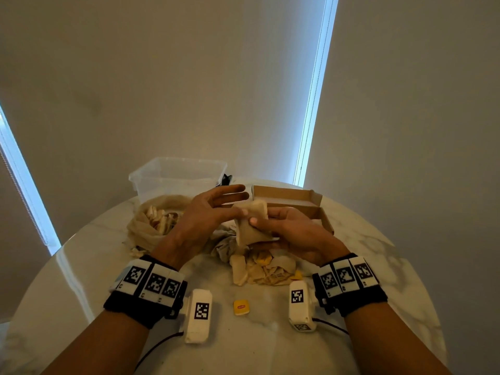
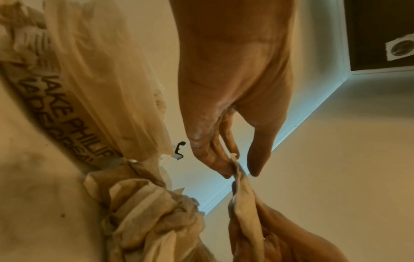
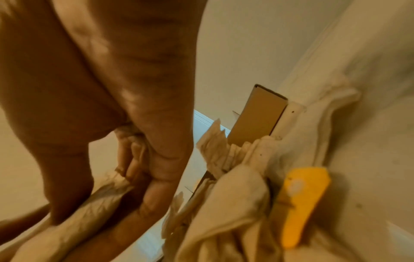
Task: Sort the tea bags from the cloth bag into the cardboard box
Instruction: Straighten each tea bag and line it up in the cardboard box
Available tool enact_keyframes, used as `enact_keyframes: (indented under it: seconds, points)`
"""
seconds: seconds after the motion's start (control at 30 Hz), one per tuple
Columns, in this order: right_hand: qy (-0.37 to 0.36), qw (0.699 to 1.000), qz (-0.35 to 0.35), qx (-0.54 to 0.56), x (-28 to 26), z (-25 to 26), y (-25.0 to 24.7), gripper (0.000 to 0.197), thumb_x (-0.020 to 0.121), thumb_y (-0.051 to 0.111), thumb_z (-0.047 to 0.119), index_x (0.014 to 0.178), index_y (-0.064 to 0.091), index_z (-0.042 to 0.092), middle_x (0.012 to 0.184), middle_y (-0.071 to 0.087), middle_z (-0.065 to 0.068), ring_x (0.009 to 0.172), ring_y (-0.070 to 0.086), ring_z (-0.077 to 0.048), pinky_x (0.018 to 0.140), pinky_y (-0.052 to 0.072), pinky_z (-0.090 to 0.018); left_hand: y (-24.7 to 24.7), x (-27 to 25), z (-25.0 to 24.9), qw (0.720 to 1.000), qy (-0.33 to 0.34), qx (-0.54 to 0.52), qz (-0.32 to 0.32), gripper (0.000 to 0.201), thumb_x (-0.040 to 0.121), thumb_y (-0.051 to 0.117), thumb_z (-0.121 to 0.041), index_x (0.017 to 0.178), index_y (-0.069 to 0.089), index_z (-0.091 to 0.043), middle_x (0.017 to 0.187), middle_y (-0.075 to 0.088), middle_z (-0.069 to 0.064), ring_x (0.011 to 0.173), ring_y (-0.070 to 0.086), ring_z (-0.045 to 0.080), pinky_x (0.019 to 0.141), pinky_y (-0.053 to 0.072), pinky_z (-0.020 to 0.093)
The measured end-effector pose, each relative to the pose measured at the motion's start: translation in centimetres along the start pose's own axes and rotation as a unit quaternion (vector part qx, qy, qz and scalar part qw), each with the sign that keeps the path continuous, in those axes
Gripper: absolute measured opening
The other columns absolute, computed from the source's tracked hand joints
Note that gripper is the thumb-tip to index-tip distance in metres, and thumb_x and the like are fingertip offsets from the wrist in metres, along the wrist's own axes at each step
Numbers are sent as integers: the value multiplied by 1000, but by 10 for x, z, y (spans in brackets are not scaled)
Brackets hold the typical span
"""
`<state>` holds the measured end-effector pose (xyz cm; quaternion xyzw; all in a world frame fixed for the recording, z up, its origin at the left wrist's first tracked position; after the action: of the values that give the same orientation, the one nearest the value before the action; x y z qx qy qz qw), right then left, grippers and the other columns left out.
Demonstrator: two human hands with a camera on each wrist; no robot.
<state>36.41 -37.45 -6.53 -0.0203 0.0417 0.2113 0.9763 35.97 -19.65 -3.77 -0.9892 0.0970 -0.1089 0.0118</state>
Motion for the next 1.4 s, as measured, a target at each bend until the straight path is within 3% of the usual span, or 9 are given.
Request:
enact_keyframes:
  seconds: [0.1,0.23,0.4,0.53,0.7,0.97,1.2,1.33,1.4]
  points:
    - [-15,999,-22,24,1,1,-2,36,99,71,17,134,70,12,125,77,-11,117,74,-29,98,62,-51,-2,2,6,999,-23,-27,-35,39,94,77,-19,132,70,-21,121,77,-4,114,73,15,94,61,31]
    - [11,998,-20,65,0,0,4,34,102,68,21,135,68,11,124,77,-12,115,75,-28,88,65,-43,-3,1,7,998,-5,-4,-64,32,95,76,-14,126,74,-20,110,80,0,102,77,15,84,64,30]
    - [20,991,-58,120,-2,2,1,25,109,57,19,126,70,6,118,78,-18,107,78,-30,81,67,-40,-5,1,13,996,-42,6,-76,39,97,74,-31,134,66,-24,121,73,0,101,76,15,81,64,29]
    - [46,984,-73,158,0,-2,-7,24,108,59,15,127,64,2,123,74,-24,110,76,-35,88,66,-42,3,1,16,998,-54,-5,-31,43,92,79,-13,132,69,-25,122,74,3,103,77,18,82,64,30]
    - [42,995,-45,84,0,-3,-11,43,98,71,4,139,60,4,126,74,-20,114,75,-34,114,51,-51,2,-1,13,999,-36,3,-41,32,93,77,-6,120,78,-23,111,79,-2,103,77,17,87,64,31]
    - [-31,996,6,89,-6,15,-12,59,97,64,-10,143,63,27,136,68,-22,118,72,-41,99,59,-54,1,-2,17,997,-58,-6,-53,24,95,73,-3,115,80,-15,107,81,4,98,79,20,84,64,29]
    - [-18,1000,5,5,-6,22,-18,38,99,60,-10,121,79,14,130,72,-17,116,74,-33,99,62,-49,4,1,17,997,-50,-30,-42,31,99,68,-2,124,77,-17,113,80,3,103,78,21,86,63,29]
    - [7,994,-52,-94,-1,38,-61,40,96,66,-7,126,78,17,134,67,-15,113,74,-30,88,65,-36,3,3,18,997,-46,-43,-47,28,102,66,-11,128,75,-18,118,78,-2,105,76,11,78,60,19]
    - [13,985,-93,-143,6,42,-93,42,96,68,-6,128,77,19,134,64,-15,116,71,-32,91,64,-39,4,4,19,997,-47,-48,-49,28,102,67,-12,128,75,-17,119,78,-2,104,76,11,77,60,19]
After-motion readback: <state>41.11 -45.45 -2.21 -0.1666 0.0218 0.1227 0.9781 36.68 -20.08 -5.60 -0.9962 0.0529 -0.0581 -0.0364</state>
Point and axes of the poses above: each hand's wrist, its own x-axis towards the middle knuckle, its own y-axis out of the palm, z = x × y, the point moved 7 cm from there along x, towards the middle knuckle
